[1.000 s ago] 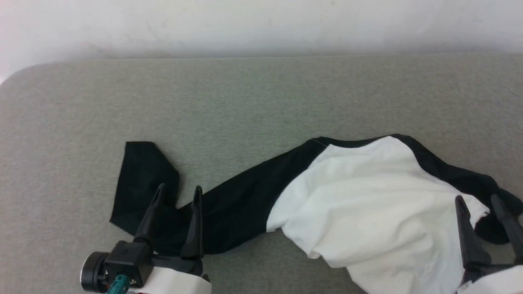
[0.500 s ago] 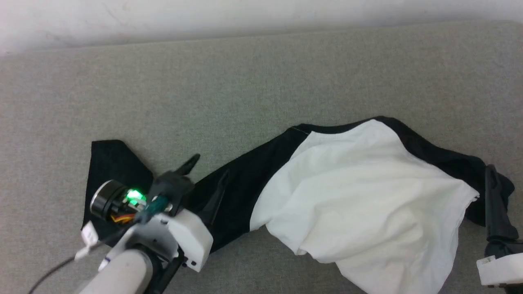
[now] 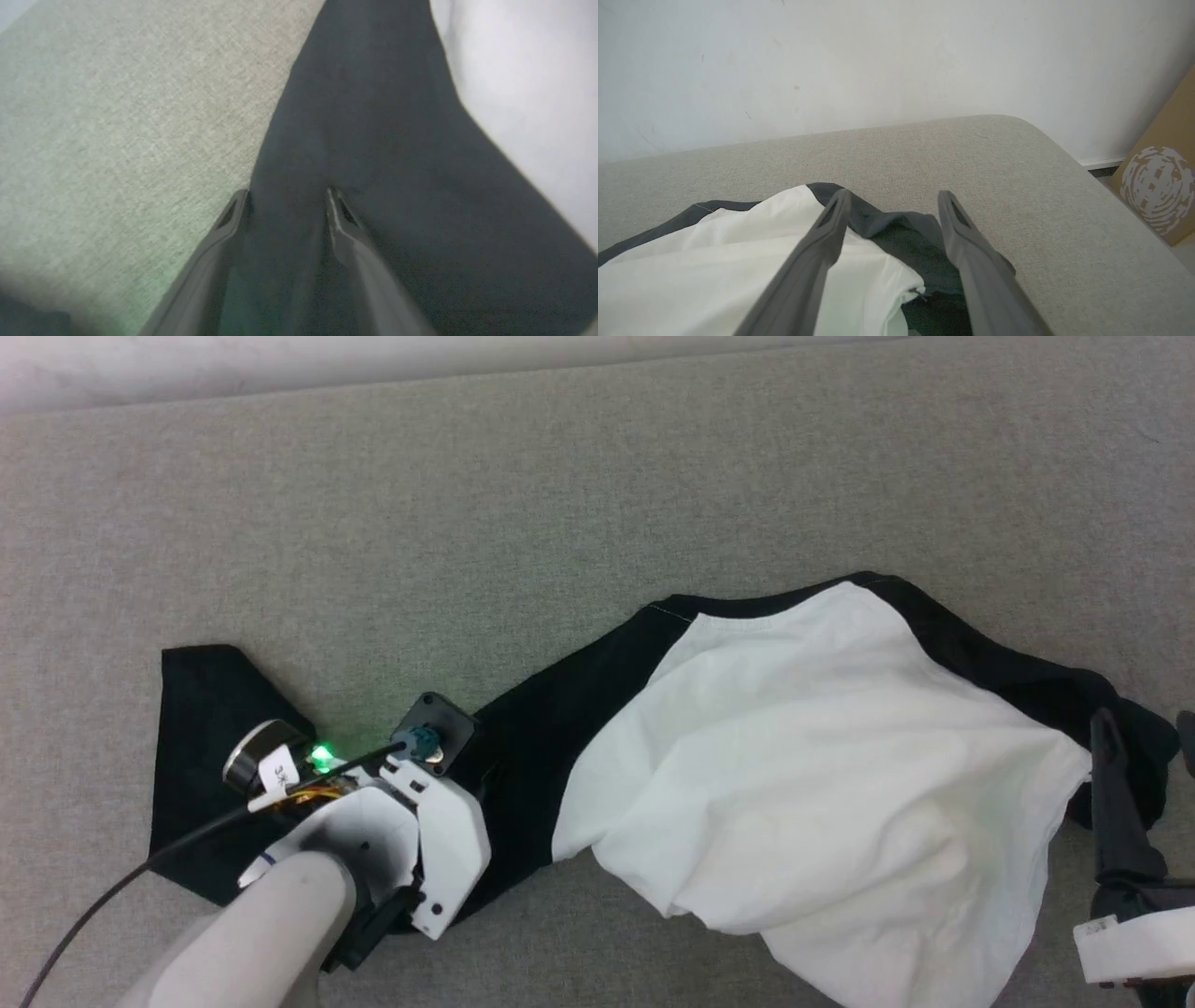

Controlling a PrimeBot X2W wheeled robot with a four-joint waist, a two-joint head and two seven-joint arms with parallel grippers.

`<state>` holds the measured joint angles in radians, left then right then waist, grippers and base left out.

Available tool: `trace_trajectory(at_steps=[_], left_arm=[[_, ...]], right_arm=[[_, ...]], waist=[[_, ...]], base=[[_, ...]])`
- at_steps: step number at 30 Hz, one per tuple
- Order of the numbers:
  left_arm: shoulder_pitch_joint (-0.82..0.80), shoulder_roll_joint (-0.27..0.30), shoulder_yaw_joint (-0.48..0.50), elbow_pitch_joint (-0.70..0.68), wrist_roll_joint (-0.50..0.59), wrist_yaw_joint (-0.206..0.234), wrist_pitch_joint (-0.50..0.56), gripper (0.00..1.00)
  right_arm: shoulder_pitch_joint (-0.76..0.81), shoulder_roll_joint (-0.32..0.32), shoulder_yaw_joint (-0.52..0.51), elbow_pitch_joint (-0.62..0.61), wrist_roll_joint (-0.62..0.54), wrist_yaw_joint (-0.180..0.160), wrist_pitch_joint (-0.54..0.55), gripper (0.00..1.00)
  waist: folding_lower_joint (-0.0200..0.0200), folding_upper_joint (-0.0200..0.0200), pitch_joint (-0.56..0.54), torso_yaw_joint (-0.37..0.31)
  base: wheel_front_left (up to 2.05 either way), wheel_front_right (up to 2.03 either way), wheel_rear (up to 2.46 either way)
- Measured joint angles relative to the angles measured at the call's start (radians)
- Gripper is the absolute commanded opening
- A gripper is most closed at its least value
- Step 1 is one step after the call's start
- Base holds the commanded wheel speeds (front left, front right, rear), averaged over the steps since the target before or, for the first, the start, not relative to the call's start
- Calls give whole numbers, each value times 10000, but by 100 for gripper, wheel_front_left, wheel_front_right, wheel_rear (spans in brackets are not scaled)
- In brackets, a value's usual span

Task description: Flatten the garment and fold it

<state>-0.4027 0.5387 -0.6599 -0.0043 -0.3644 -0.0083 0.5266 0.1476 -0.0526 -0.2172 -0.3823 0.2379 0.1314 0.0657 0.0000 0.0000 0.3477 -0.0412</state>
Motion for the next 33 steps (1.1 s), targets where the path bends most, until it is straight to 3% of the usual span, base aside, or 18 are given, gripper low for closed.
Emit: trace_trajectory(at_steps=[4, 8, 17, 18, 19, 20, 21, 26, 33], left_arm=[[-73, -311, 94, 117, -79, 38, -546, 0], [-77, -552, 918, 21, -546, 642, -1210, 0], [511, 711, 2993, -353, -600, 2245, -1946, 0], [812, 717, 3039, -353, -688, 2326, -1994, 16], [1112, 671, 3041, -347, -786, 2395, -2040, 40], [1393, 610, 3012, -341, -857, 2399, -2100, 49], [1640, 523, 3001, -332, -911, 2464, -2194, 100], [2019, -566, 3547, -554, -1438, 3020, -3835, 100], [2619, -1595, 4240, -2414, -1354, 3499, -6847, 100]], right_arm=[[-3, -2, -94, 25, -2, 0, 0, 100], [-19, 0, -105, 31, -8, 0, 15, 100], [-160, 0, -142, 12, -84, 0, 128, 100], [-160, 0, -157, 19, -84, 0, 130, 100], [-160, 0, -163, 27, -84, 0, 130, 100], [-160, -2, -157, 38, -86, 0, 140, 100], [-160, 0, -144, 58, -84, 0, 148, 100], [-158, 2, -29, 130, -84, 0, 247, 100], [-166, 4, -82, 71, -299, 0, 600, 100]], waist=[[1, 0, -59, 102], [2, 0, -214, 273], [0, 0, -351, 599], [1, 0, -333, 607], [1, 0, -318, 617], [0, 0, -301, 625], [0, 0, -281, 632], [0, 0, -286, 681], [0, 0, -588, 749]], base=[[0, 0, 0], [0, 0, 0], [0, 0, 0], [0, 0, 0], [0, 0, 0], [0, 0, 0], [0, 0, 0], [0, 0, 0], [0, 0, 0]])
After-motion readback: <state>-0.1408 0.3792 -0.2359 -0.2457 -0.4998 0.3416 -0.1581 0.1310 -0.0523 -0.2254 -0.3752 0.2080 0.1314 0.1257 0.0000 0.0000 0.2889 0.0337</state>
